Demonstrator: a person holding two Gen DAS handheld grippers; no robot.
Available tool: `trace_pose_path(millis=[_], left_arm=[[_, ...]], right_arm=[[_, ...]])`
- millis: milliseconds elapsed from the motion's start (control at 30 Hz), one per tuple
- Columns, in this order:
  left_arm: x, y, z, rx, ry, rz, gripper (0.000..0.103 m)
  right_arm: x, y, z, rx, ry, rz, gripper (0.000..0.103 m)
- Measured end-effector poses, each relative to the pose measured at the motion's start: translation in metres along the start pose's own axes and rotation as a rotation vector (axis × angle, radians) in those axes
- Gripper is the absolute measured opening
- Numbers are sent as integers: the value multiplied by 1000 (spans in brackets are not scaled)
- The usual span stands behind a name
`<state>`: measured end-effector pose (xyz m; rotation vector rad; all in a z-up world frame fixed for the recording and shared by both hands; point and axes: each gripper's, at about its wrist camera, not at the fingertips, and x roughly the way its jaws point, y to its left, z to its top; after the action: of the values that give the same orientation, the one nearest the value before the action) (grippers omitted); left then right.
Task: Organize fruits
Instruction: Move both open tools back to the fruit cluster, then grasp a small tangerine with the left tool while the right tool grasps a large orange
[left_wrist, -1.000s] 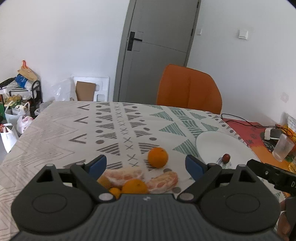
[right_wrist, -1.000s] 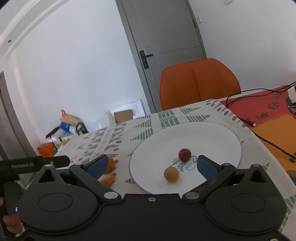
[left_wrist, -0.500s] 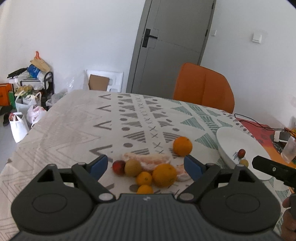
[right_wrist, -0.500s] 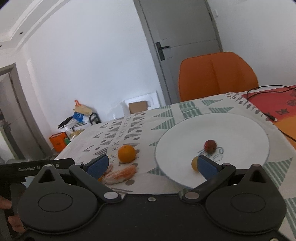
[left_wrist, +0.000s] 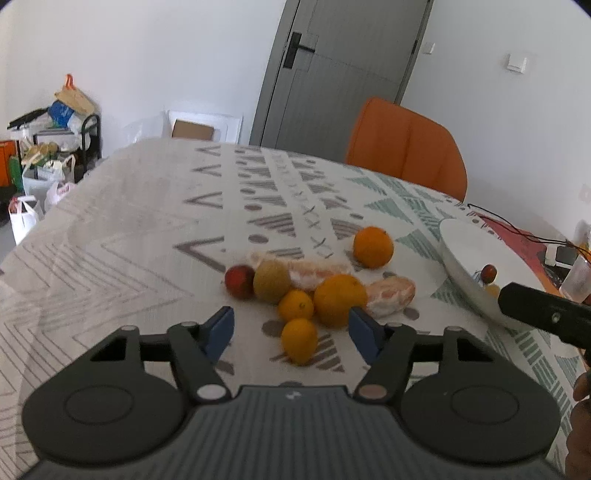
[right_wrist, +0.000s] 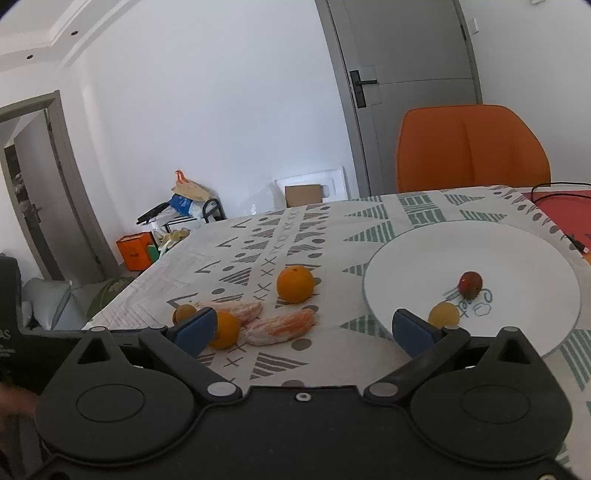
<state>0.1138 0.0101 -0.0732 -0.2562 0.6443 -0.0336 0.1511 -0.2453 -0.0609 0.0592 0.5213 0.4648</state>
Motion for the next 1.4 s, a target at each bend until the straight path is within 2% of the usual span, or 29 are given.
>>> trace_pose_path(millis=[67, 167, 200, 233, 433, 533, 667, 900, 1100, 1133, 1167, 1233, 1400], left_arm=[[2, 2, -2, -1, 5, -8, 59], [4, 3, -5, 14, 2, -13, 38], [4, 4, -4, 8, 7, -23, 26], [4, 6, -3, -6, 12, -37, 20], [-1, 15, -3, -34, 3, -51, 20], [-7, 20, -2, -35, -13, -43, 20], [-12, 27, 2, -43, -31, -22, 20], [-18, 41, 3, -73, -60, 1, 20], [-19, 50, 2, -94, -65, 10, 20], [-19, 49, 2, -94, -65, 10, 20], [-19, 49, 2, -92, -65, 9, 20], [-20, 49, 2, -90, -67, 8, 20], [-22, 46, 3, -83, -73, 7, 20]], right_arm=[[3, 2, -1, -2, 7, -1, 102], [8, 5, -1, -2, 26, 5, 100], [10, 7, -1, -4, 33, 9, 99], [12, 9, -1, -8, 42, 13, 96], [24, 24, 0, -38, 75, 46, 84], [32, 31, 0, -48, 91, 66, 80], [44, 42, 0, -61, 120, 97, 70], [62, 61, 5, -104, 156, 143, 60], [77, 72, 3, -164, 166, 111, 56], [80, 72, 2, -163, 176, 111, 50], [82, 71, 2, -157, 189, 115, 39], [83, 69, 0, -149, 194, 117, 35], [74, 63, 2, -130, 176, 124, 34]])
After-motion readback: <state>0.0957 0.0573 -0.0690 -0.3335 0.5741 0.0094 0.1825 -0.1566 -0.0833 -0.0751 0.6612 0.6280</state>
